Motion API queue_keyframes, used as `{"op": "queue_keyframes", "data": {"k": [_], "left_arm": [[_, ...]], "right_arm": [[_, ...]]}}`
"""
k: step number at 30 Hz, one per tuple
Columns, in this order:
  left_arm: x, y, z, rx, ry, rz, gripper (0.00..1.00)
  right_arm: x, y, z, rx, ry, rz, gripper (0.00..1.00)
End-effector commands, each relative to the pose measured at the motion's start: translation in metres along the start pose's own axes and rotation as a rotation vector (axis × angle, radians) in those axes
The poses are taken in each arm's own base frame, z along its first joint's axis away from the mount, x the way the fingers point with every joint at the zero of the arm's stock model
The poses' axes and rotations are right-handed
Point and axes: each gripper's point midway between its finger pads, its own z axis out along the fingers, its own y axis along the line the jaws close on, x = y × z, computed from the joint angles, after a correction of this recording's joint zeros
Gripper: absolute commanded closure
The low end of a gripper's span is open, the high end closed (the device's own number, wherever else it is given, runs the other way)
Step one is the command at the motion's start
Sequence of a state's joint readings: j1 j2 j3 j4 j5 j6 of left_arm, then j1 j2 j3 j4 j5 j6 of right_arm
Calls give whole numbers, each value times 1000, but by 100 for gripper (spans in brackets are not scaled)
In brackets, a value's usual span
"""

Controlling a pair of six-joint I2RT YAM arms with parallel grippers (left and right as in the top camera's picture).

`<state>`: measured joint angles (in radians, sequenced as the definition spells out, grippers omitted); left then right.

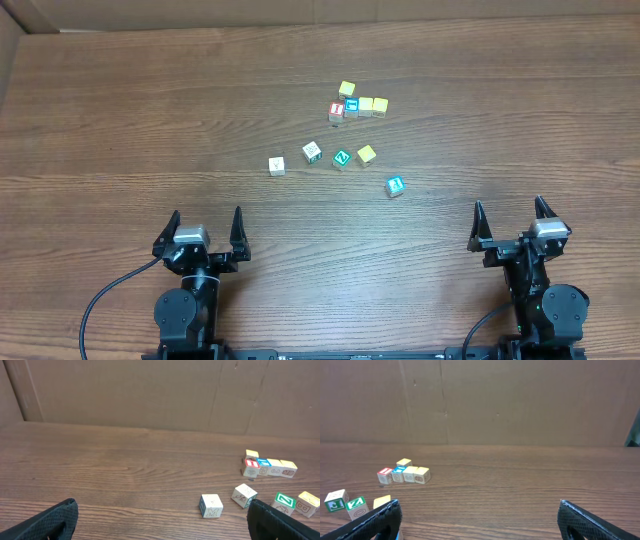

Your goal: Flip 5 blocks

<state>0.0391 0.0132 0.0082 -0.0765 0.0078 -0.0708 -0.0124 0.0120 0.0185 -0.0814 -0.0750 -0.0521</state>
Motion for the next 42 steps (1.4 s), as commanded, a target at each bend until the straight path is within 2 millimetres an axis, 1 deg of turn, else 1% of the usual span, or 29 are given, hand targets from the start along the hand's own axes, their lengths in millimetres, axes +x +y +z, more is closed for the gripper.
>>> {"op": "queue_keyframes", "data": {"k": [1, 21, 22, 23, 24, 28, 29, 31, 35, 37, 39, 42], "left_arm": [[0, -2, 0, 11, -4, 19, 0], [0, -2, 0, 13, -4, 18, 0], [0, -2, 0, 13, -4, 18, 0], [0, -3, 0, 17, -4, 18, 0], [0, -4, 0, 25, -3, 7, 0], [-1, -7, 0, 43, -4, -101, 0], [-5, -8, 0, 45, -20, -108, 0], [-10, -9, -1, 56, -41, -108, 0], [-15, -27, -3, 156, -46, -103, 0], [-20, -34, -6, 197, -48, -102, 0], [-31, -37, -10, 212, -54, -100, 0], [-60, -38, -21, 207, -78, -97, 0]], "right_arm": [[2, 0, 0, -3, -3, -1, 0], [2, 0, 0, -4, -3, -1, 0], [2, 3, 0, -16, -2, 4, 0], [2, 5, 0, -31, -2, 25, 0], [2, 7, 0, -39, -1, 85, 0], [1, 9, 0, -55, 4, 370, 0], [1, 9, 0, -54, 5, 398, 0], [1, 9, 0, -51, 2, 396, 0], [1, 9, 0, -52, 4, 395, 0], [0, 10, 0, -59, 4, 382, 0], [-4, 12, -1, -70, -2, 375, 0], [-21, 17, -5, -104, -26, 324, 0]]}}
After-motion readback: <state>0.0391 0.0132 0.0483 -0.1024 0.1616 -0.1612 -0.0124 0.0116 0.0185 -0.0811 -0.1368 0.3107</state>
